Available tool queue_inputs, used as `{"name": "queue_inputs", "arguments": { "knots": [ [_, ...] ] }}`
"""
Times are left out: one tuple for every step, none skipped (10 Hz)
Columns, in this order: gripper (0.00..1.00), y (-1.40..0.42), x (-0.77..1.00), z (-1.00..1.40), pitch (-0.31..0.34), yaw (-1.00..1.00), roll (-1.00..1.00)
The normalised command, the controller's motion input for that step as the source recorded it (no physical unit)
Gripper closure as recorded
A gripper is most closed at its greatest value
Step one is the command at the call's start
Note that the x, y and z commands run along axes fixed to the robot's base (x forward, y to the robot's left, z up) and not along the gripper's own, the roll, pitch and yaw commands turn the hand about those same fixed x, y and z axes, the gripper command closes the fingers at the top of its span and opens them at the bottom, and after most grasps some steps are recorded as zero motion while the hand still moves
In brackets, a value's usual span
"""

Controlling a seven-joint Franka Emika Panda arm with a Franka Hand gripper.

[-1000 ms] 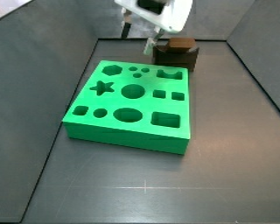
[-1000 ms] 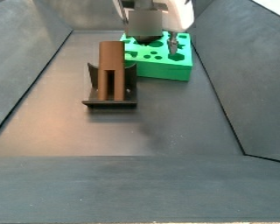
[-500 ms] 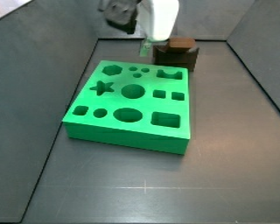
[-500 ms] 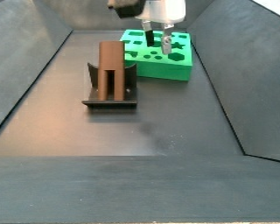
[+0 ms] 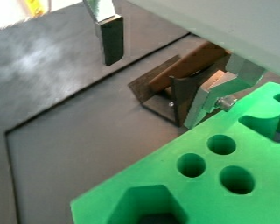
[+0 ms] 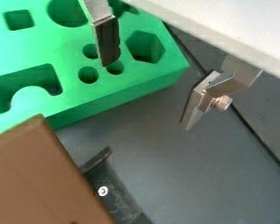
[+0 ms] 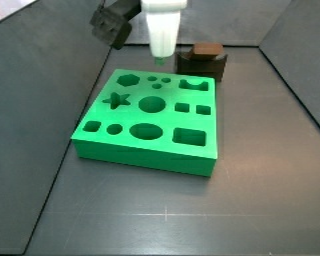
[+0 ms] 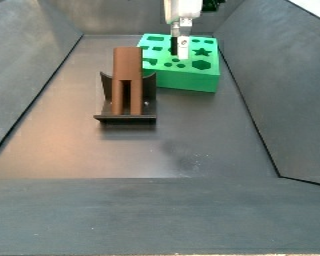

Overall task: Pick up the square-circle object. Move up. Place the square-circle object on the fixture. Regrasp the square-circle object. Move to above the board. Insert the square-circle object.
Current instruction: Regrasp the square-circle object.

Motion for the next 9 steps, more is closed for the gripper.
{"name": "queue_inputs", "arguments": {
  "knots": [
    [0.0, 0.0, -0.03, 0.0, 0.035, -0.44, 0.27],
    [0.0, 0.0, -0.03, 0.0, 0.105, -0.25, 0.16],
    [0.0, 0.0, 1.0, 0.01, 0.224, -0.13, 0.13],
    [0.0, 0.0, 1.0, -0.01, 0.257, -0.04, 0.1],
    [0.0, 0.0, 1.0, -0.02, 0.267, -0.01, 0.09],
    [0.0, -0.01, 1.0, -0.01, 0.252, 0.05, 0.06],
    [0.0, -0.01, 1.0, -0.01, 0.24, 0.06, 0.05],
    [0.0, -0.02, 1.0, -0.01, 0.218, 0.07, 0.02],
    [0.0, -0.02, 1.0, -0.01, 0.208, 0.08, 0.01]
  ]
}}
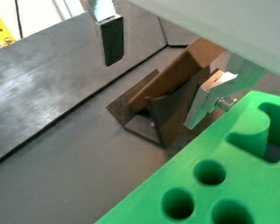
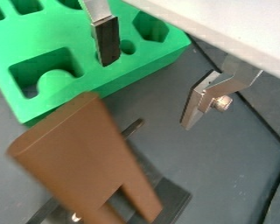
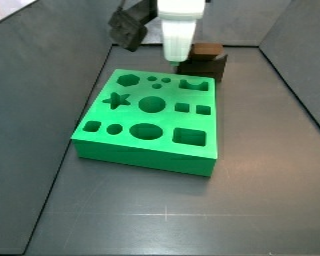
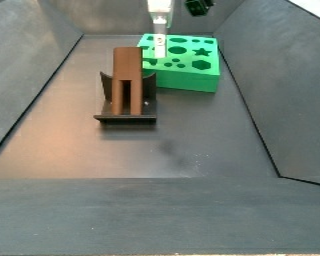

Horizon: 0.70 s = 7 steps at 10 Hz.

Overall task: Pick up the square-circle object. Move up. Place the square-circle object on the fixture. Regrasp the square-circle object. Move to above the board. Insert the square-circle object.
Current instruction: Regrasp the square-circle object.

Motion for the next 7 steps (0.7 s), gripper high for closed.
{"name": "queue_inputs", "arguments": {
  "knots": [
    [0.0, -0.02, 1.0, 0.0, 0.197, 0.08, -0.01],
    [0.0, -0.02, 1.0, 0.0, 0.192, 0.08, -0.01],
    [0.0, -0.02, 1.0, 0.0, 0.187, 0.08, -0.01],
    [0.0, -0.02, 0.91, 0.0, 0.185, 0.07, -0.02],
    [0.0, -0.02, 0.83, 0.0, 0.186, 0.07, -0.02],
    [0.0, -0.02, 0.74, 0.0, 0.193, 0.07, -0.01],
    [0.0, -0.02, 0.64, 0.0, 0.191, 0.07, -0.01]
  ]
}}
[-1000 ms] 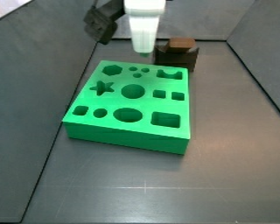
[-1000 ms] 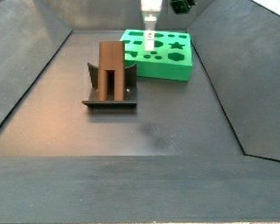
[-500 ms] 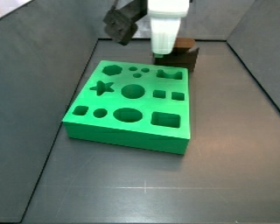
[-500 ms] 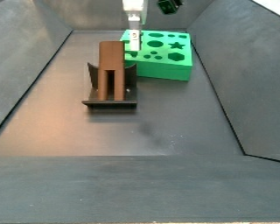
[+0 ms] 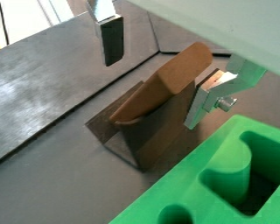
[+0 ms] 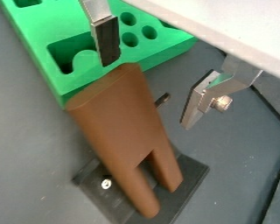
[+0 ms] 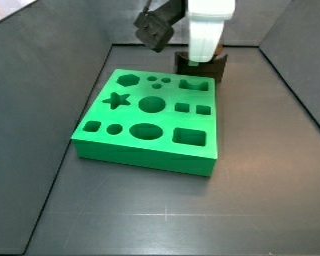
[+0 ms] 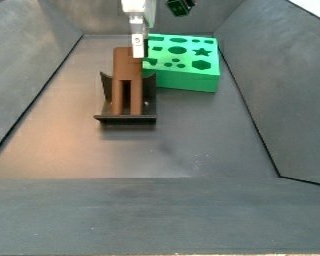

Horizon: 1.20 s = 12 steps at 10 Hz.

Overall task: Pick up the square-circle object. Move up. Place the square-circle object on the fixture. Regrasp the square-circle object. Move to above the board. Insert the square-circle object.
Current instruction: Regrasp the square-circle object, then move to above the board.

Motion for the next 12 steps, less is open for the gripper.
{"name": "queue_inputs", "arguments": {
  "knots": [
    [0.0, -0.02, 0.56, -0.01, 0.191, 0.06, -0.01],
    [0.0, -0.02, 0.49, 0.0, 0.193, 0.06, -0.01],
    [0.0, -0.02, 0.42, 0.0, 0.198, 0.06, -0.02],
    [0.0, -0.02, 0.34, 0.0, 0.202, 0.06, -0.02],
    [0.0, -0.02, 0.27, 0.0, 0.206, 0.06, -0.02],
    [0.0, -0.02, 0.21, 0.0, 0.213, 0.06, -0.02],
    [0.0, -0.02, 0.13, 0.0, 0.222, 0.06, -0.02],
    [0.0, -0.02, 0.08, 0.0, 0.22, 0.06, -0.03],
    [0.0, -0.01, 0.07, 0.0, 0.203, 0.07, -0.04],
    [1.0, 0.5, 0.0, 0.17, 0.0, 0.0, 0.0],
    [1.0, 0.39, 0.11, 1.0, -0.137, -0.43, 0.07],
    [1.0, 0.39, 0.11, 1.0, -0.127, -0.43, 0.06]
  ]
}}
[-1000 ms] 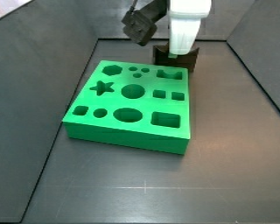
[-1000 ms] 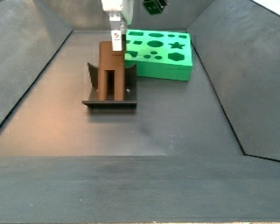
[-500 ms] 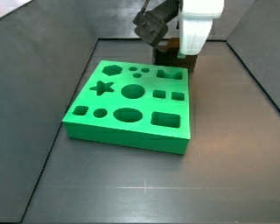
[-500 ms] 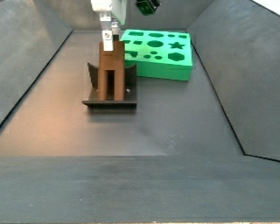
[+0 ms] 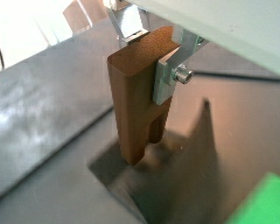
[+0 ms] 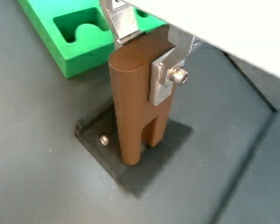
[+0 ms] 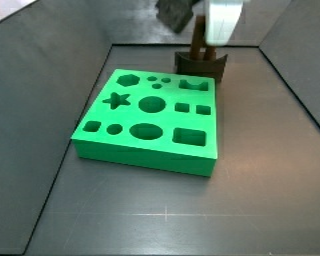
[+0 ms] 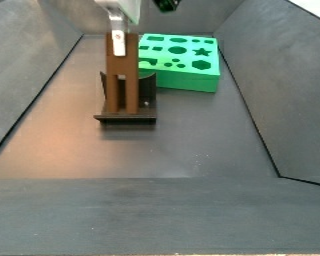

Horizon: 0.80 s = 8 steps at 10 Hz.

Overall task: Pick up the square-circle object. Move up. Place the square-circle object on the fixture. Regrasp the square-circle object. Move to above the board. Insert the square-circle object.
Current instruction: Move to above the board.

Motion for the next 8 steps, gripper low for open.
{"name": "queue_inputs", "arguments": {
  "knots": [
    [1.0, 0.36, 0.09, 1.0, -0.071, -0.33, 0.03],
    [1.0, 0.34, 0.08, 1.0, -0.018, -0.25, 0.01],
    [1.0, 0.32, 0.07, 1.0, 0.05, -0.18, -0.01],
    [1.0, 0.31, 0.07, 1.0, 0.082, -0.14, -0.01],
    [1.0, 0.28, 0.06, 1.0, 0.134, -0.09, -0.03],
    [1.0, 0.26, 0.06, 1.0, 0.16, -0.06, -0.04],
    [1.0, 0.23, 0.07, 1.0, 0.181, -0.02, -0.06],
    [1.0, 0.21, 0.07, 1.0, 0.188, -0.01, -0.06]
  ]
}}
